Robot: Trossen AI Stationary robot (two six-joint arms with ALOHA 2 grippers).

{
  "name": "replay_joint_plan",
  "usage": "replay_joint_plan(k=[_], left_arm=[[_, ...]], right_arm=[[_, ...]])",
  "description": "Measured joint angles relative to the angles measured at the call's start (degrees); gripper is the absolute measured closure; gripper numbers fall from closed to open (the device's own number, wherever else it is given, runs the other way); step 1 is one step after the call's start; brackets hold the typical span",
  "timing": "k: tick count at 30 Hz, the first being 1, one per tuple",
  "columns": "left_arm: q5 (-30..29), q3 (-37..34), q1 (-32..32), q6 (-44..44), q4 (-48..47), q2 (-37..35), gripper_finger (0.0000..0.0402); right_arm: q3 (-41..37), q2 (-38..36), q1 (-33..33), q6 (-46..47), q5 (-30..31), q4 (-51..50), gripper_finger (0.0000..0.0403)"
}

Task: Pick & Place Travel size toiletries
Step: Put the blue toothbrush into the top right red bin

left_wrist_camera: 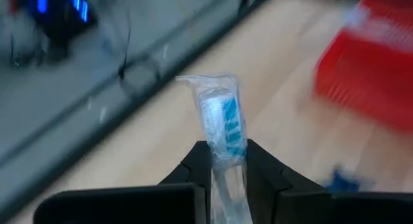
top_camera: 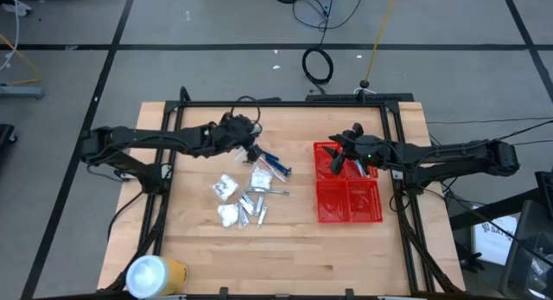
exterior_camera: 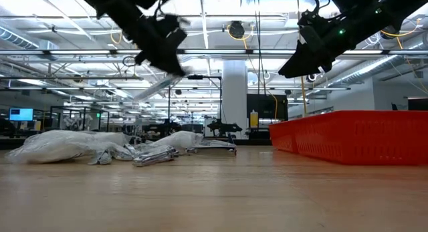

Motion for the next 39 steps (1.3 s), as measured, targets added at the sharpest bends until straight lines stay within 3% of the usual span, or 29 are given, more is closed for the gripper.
replay_joint_plan(k=[5,10,19,24,39], left_arm=[[7.2,0.0,0.1,12.5,14.8,1.5,0.0357],[16.0,0.0,0.4,21.4,28.9,4.2,0.0356],[33.9,0.0,2.1,19.9,48.5,10.4,0.0363],[36.1,0.0,1.8,18.0,53.1,12.6,0.0363],[38.0,0.0,-0.7,17.0,54.8,13.4,0.0366]], right_arm=[[0.0,1.8,0.0,0.0,-0.3,1.6,0.0224],[0.0,5.1,0.0,-1.9,-5.7,9.1,0.0224],[0.0,13.4,0.0,-6.6,-14.3,27.0,0.0223],[0.0,17.3,0.0,-8.9,-15.2,36.4,0.0218],[0.0,26.1,0.0,-7.8,-26.9,55.7,0.0218]])
